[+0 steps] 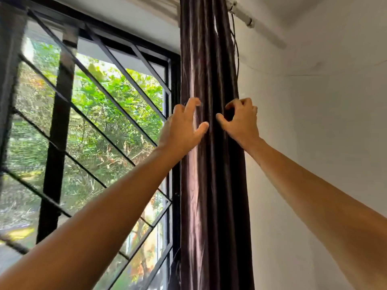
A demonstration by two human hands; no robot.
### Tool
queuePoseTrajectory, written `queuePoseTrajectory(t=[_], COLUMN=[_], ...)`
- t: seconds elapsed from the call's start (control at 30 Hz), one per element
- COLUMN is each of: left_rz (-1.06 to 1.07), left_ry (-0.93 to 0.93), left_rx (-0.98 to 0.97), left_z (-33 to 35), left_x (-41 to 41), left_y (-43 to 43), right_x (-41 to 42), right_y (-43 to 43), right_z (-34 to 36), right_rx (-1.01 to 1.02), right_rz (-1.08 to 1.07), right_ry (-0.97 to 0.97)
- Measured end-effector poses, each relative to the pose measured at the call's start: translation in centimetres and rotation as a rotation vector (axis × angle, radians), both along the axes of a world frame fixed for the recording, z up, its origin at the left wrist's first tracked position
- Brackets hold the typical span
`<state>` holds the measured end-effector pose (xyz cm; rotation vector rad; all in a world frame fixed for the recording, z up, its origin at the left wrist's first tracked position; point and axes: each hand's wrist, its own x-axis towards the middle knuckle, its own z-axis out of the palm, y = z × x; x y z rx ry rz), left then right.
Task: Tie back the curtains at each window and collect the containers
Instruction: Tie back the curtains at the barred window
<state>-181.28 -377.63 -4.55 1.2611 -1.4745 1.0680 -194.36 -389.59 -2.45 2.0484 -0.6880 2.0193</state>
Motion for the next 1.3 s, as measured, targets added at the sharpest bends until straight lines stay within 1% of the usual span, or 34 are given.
queuePoseTrajectory(t=[0.1, 0.2, 0.27, 0.33, 0.4, 0.5, 0.57, 0.63, 0.8, 0.97, 1.1, 1.2, 1.3], left_rz=[0.074, 0.121, 0.124, 0.158, 0.198, 0.204, 0.238, 0.235, 0.140, 0.095, 0.060, 0.037, 0.047], left_ry=[0.018, 0.062, 0.104, 0.143, 0.186, 0.251, 0.252, 0.250, 0.329, 0.374, 0.413, 0.408, 0.385], left_rx=[0.011, 0.014, 0.026, 0.035, -0.004, -0.054, -0.053, -0.043, 0.013, 0.088, 0.177, 0.246, 0.257], left_z=[1.0, 1.8, 2.2, 2.3, 2.2, 2.0, 1.7, 1.1, -0.8, -2.8, -5.3, -7.7, -10.0], left_x=[-1.1, -1.4, -1.6, -1.8, -2.2, -2.6, -2.4, -2.0, -1.4, -1.0, -1.1, -1.2, -1.4], left_y=[-1.7, -2.9, -3.6, -4.2, -4.7, -5.4, -6.0, -6.6, -6.8, -7.1, -7.0, -6.9, -6.6], right_x=[0.0, 0.3, 0.6, 0.8, 0.9, 1.3, 1.6, 2.1, 3.1, 4.4, 5.0, 5.4, 5.7], right_y=[-0.9, -1.6, -2.1, -2.5, -2.8, -3.1, -3.2, -3.2, -3.2, -3.2, -3.0, -2.9, -2.4], right_z=[0.6, 1.1, 1.6, 1.8, 2.0, 2.1, 1.8, 1.3, -0.8, -4.2, -7.5, -10.4, -13.1], right_rx=[-0.024, -0.027, 0.000, 0.033, 0.082, 0.158, 0.186, 0.216, 0.258, 0.266, 0.293, 0.310, 0.292], right_rz=[0.017, -0.056, -0.068, -0.018, 0.041, 0.134, 0.216, 0.241, 0.256, 0.347, 0.327, 0.318, 0.352], right_ry=[0.016, 0.028, 0.036, 0.044, 0.071, 0.121, 0.126, 0.131, 0.176, 0.185, 0.222, 0.270, 0.277])
